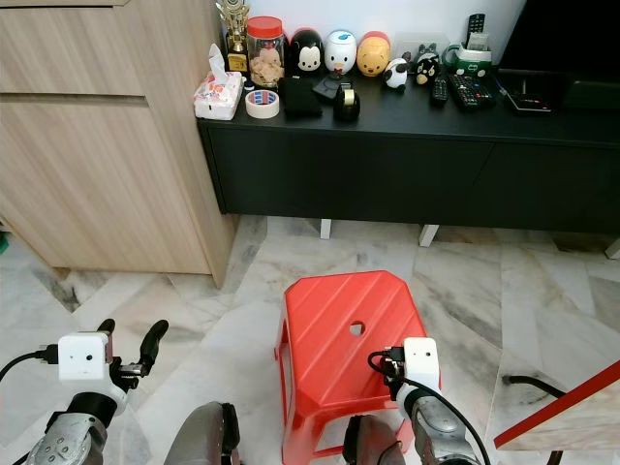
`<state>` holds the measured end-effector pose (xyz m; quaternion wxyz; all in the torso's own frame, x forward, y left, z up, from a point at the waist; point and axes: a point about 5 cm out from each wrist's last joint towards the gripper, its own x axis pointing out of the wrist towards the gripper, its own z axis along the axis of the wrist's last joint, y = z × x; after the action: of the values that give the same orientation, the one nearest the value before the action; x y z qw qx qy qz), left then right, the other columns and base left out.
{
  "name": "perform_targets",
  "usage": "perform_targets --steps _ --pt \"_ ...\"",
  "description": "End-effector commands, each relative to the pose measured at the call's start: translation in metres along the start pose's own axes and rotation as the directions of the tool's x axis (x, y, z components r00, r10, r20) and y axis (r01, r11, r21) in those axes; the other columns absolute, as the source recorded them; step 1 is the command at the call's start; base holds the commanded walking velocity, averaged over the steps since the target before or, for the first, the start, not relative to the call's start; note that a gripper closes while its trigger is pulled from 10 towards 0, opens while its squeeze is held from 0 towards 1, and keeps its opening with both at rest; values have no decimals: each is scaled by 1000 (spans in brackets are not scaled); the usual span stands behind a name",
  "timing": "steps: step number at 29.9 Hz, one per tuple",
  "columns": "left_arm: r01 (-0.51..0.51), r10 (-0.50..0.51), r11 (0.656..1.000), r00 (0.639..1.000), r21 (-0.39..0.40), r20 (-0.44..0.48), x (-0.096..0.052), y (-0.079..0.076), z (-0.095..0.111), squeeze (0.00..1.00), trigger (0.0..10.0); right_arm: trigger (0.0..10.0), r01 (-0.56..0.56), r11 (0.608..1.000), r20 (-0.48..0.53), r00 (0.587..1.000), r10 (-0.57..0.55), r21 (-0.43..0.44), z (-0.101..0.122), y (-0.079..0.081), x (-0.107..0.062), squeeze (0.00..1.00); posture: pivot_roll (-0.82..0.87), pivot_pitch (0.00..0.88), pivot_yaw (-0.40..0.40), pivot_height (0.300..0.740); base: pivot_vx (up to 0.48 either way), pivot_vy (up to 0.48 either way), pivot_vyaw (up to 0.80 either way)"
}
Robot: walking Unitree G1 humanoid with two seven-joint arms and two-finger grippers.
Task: Hang keys on a hook
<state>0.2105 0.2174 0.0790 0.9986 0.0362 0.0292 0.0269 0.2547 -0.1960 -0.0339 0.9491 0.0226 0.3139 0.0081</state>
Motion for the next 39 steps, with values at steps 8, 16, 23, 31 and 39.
perform_targets --steps 8,16,23,31,39 --pt "18 -17 999 1000 31 -18 -1 1 -1 0 10000 10000 36 999 -25 999 -35 39 -4 -1 0 0 105 124 -34 608 0 0 0" --pt "16 -15 999 1000 33 -24 -1 1 -3 0 10000 10000 92 992 24 995 -95 90 0 -3 0 0 101 117 -41 608 0 0 0" --pt "19 -18 999 1000 31 -23 1 -1 -3 0 10000 10000 64 994 18 998 -66 83 1 -2 1 0 96 110 -44 608 0 0 0" --pt "17 -17 999 1000 30 -19 3 -2 -3 0 10000 10000 47 997 -26 999 -45 67 0 -2 2 0 93 104 -48 608 0 0 0" --pt "15 -14 999 1000 31 -22 3 -1 -5 0 10000 10000 38 996 -17 999 -37 83 1 -1 2 0 88 101 -50 608 0 0 0"
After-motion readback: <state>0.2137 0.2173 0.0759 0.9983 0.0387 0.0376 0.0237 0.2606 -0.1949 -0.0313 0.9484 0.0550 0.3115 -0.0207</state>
